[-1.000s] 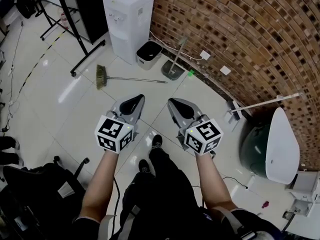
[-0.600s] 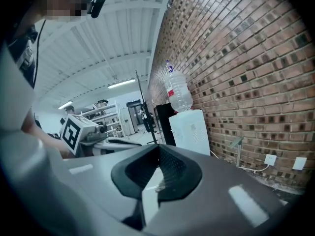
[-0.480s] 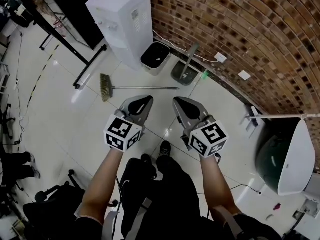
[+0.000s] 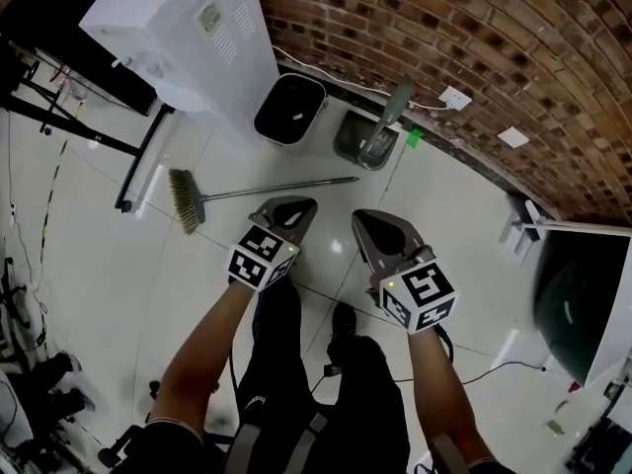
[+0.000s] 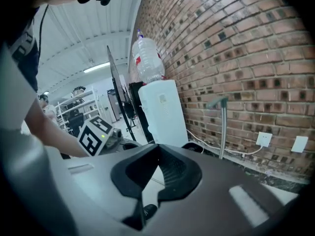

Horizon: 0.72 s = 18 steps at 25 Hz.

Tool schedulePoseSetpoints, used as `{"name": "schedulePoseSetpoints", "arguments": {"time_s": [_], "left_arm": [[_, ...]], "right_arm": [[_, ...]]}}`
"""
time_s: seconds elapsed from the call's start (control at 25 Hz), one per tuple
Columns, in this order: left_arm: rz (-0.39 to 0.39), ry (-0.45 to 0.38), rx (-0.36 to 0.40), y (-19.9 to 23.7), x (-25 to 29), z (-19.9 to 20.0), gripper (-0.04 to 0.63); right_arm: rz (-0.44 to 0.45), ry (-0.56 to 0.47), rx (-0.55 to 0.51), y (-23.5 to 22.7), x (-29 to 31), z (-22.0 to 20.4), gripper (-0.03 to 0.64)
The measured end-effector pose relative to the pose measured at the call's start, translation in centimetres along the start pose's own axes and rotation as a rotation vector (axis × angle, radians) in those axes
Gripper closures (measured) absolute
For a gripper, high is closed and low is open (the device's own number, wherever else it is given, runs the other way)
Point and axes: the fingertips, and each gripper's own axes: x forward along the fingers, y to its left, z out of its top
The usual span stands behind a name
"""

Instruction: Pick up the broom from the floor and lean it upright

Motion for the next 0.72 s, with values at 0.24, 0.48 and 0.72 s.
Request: {"name": "schedulePoseSetpoints", "arguments": {"time_s": [0.24,0.48,0.72], "left_arm": [[-0.114,0.15,0.121,8.2,12.1,-12.0,0.566],[-0.214,0.292,0.241,13.2,23.2,-25.0,0.497],[-0.244,0.398,0.286,17.0,31.4,-34.7,0.447]], "right_arm": [[-0.033,0.037,0.027,-4.2,9.1,-10.0,0.614],[-0.087,0.064,0.027,-8.1,15.7,-21.2,0.614],[-0.142,0.054,0.046,-12.4,18.6,-27.2,0.614]]}}
